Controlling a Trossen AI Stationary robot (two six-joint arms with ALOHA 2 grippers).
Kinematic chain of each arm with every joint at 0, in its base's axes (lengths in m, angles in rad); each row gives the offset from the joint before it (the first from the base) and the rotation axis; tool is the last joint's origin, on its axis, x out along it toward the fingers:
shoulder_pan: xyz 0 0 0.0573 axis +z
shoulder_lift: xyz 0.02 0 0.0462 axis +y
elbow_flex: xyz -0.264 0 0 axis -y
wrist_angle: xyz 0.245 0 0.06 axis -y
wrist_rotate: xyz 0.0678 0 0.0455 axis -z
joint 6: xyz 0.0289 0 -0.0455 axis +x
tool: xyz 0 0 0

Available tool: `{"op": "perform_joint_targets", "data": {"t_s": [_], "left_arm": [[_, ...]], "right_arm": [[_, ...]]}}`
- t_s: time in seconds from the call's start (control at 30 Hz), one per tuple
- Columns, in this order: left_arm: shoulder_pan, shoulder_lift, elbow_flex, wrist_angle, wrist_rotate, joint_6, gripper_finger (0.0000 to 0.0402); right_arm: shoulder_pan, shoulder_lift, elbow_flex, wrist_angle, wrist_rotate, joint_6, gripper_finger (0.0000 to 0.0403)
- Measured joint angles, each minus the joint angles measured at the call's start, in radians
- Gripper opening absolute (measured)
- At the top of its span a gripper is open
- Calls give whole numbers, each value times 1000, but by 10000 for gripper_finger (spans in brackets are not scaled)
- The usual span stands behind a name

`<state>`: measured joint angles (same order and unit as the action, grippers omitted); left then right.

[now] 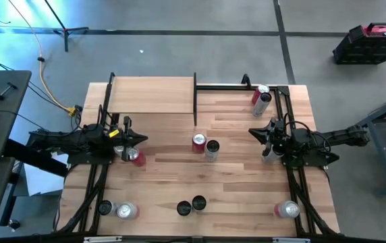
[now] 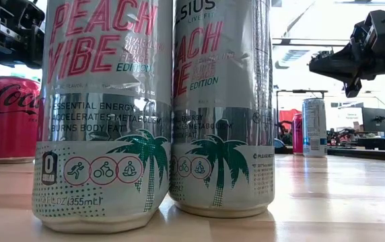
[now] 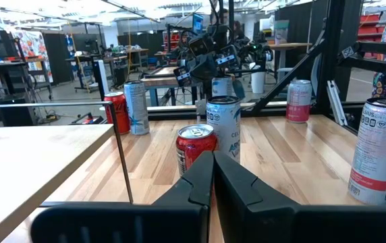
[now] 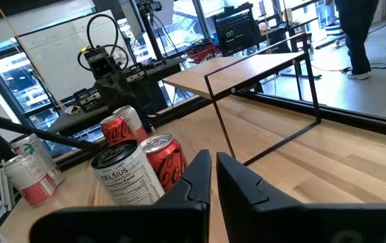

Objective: Place canned beverage on shelf

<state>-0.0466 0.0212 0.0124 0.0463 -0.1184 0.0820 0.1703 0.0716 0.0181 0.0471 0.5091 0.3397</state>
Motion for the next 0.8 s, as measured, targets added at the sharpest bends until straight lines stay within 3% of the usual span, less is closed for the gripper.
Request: {"op": "perform_joint_targets", "data": {"t_s": [0.8], "left_arm": [[0,0,0,27,1,-26,5]], "right_arm": [[0,0,0,0,0,0,11]]}}
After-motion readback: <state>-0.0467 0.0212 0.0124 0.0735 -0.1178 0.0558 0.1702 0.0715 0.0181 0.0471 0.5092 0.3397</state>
